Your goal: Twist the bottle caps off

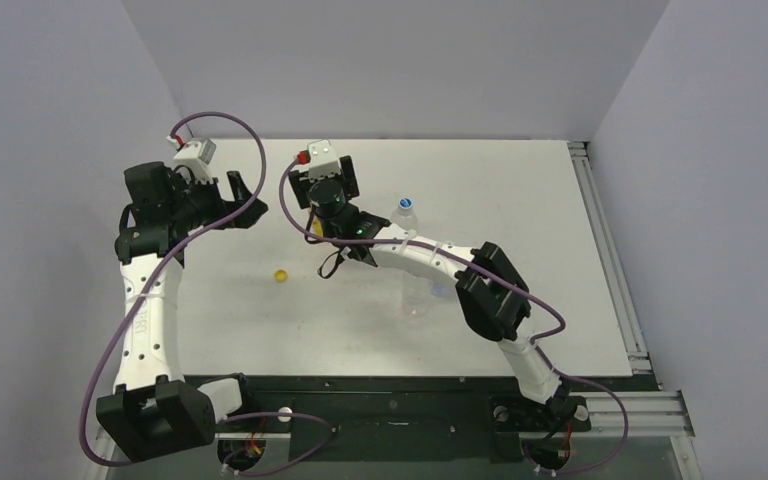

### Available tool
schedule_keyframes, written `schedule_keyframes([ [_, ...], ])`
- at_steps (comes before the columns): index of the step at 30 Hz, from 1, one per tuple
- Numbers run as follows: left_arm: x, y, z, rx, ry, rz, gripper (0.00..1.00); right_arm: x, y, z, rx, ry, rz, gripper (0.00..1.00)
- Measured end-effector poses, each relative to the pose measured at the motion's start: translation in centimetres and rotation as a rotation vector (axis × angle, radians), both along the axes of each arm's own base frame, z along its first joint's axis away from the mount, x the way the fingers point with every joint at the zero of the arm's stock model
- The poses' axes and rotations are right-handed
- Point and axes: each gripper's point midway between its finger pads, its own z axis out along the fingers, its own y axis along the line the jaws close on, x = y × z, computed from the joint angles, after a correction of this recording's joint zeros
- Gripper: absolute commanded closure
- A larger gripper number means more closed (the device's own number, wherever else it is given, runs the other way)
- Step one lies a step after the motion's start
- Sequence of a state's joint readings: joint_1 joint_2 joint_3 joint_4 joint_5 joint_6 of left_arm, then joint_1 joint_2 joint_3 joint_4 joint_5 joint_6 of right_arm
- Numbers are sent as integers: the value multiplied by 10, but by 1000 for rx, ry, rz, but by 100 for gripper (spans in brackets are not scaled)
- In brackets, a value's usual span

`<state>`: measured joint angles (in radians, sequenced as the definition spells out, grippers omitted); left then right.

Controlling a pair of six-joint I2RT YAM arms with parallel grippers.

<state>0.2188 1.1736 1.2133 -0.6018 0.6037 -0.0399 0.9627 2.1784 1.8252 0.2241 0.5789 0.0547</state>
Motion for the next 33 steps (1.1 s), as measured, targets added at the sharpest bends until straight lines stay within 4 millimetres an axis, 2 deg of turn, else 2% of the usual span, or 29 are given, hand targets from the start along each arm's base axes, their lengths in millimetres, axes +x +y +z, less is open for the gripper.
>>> schedule_keyframes([
  [8, -1, 0, 1, 0, -3, -2, 3, -3, -1, 4, -40, 12, 23, 25],
  [17, -1, -1, 2, -2, -5, -5, 3, 4, 2, 37, -11, -15, 46, 22],
  [24, -1, -1, 2, -2, -6, -6, 4, -3, -1, 44, -43, 12, 83, 19],
  [26, -1, -1, 2, 3, -8, -11, 3, -11, -12, 53, -63, 37, 82, 19],
  [29, -3, -3, 7, 12, -10, -31, 4, -27, -40, 82, -60, 56, 54, 19],
  [31, -3, -4, 12, 15, -15, -52, 4, -43, -68, 102, -45, 65, 34, 18],
  [33, -3, -6, 16, 13, -16, -70, 3, -61, -109, 120, -28, 77, 3, 18],
])
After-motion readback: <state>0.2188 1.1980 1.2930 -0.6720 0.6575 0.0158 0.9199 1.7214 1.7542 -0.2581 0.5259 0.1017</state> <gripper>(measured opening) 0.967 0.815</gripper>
